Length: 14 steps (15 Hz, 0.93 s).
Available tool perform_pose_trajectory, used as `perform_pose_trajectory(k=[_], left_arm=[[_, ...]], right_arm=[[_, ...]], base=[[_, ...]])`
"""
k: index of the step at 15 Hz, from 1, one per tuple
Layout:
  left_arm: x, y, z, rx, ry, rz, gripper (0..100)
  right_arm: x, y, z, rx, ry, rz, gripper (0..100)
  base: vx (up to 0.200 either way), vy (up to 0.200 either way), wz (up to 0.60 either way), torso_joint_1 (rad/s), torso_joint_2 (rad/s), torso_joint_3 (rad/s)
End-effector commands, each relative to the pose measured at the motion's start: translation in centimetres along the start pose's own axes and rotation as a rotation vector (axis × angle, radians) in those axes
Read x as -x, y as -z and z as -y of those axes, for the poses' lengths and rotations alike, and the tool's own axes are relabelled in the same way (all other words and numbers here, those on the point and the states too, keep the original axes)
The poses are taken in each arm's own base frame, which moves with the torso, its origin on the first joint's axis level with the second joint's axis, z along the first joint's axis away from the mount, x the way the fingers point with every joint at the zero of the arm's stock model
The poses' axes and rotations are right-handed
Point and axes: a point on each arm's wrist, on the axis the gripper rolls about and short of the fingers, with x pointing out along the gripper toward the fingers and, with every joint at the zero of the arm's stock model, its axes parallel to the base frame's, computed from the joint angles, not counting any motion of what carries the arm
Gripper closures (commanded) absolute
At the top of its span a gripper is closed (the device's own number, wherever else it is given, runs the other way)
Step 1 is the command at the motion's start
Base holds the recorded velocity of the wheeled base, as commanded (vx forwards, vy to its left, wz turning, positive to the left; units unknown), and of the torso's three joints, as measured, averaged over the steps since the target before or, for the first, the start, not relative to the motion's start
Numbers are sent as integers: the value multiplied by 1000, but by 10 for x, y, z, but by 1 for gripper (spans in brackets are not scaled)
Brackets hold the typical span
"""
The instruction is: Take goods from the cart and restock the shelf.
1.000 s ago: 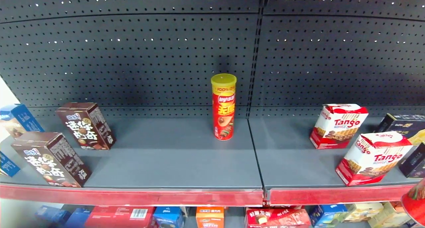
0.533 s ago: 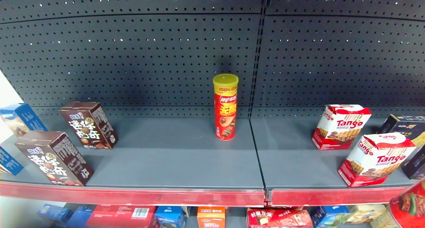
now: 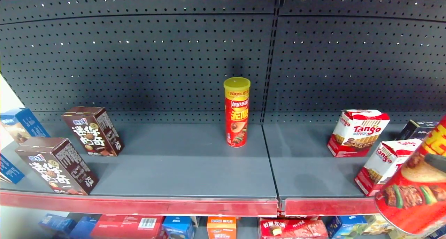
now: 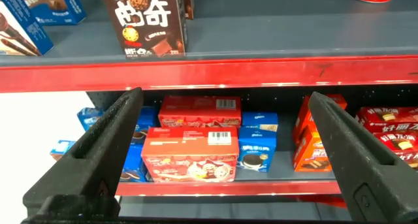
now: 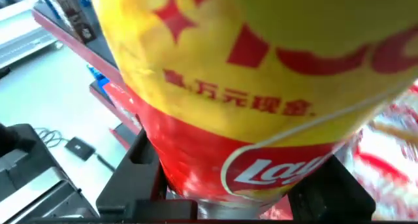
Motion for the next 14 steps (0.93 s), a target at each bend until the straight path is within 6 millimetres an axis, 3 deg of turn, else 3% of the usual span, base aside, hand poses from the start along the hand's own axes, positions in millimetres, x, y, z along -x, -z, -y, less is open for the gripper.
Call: perform_pose_trajectory(k=[1, 5, 8, 11, 14], left_arm=[[0, 0, 0, 0, 0, 0, 0], [0, 0, 0, 0, -2, 0, 0], [0, 0, 0, 0, 0, 0, 0], [0, 0, 0, 0, -2, 0, 0], [0, 0, 0, 0, 0, 0, 0]], right_arm=[[-56, -14, 8, -2, -121, -36, 100], [-100, -29, 21, 51, -128, -33, 100], [-113, -31, 23, 48, -144, -21, 100], [-141, -41, 31, 57, -146, 9, 100], [-145, -45, 21, 20, -191, 35, 100]], base=[[0, 0, 0, 0, 0, 0], [0, 0, 0, 0, 0, 0], [0, 0, 0, 0, 0, 0], [0, 0, 0, 0, 0, 0], [0, 0, 0, 0, 0, 0]])
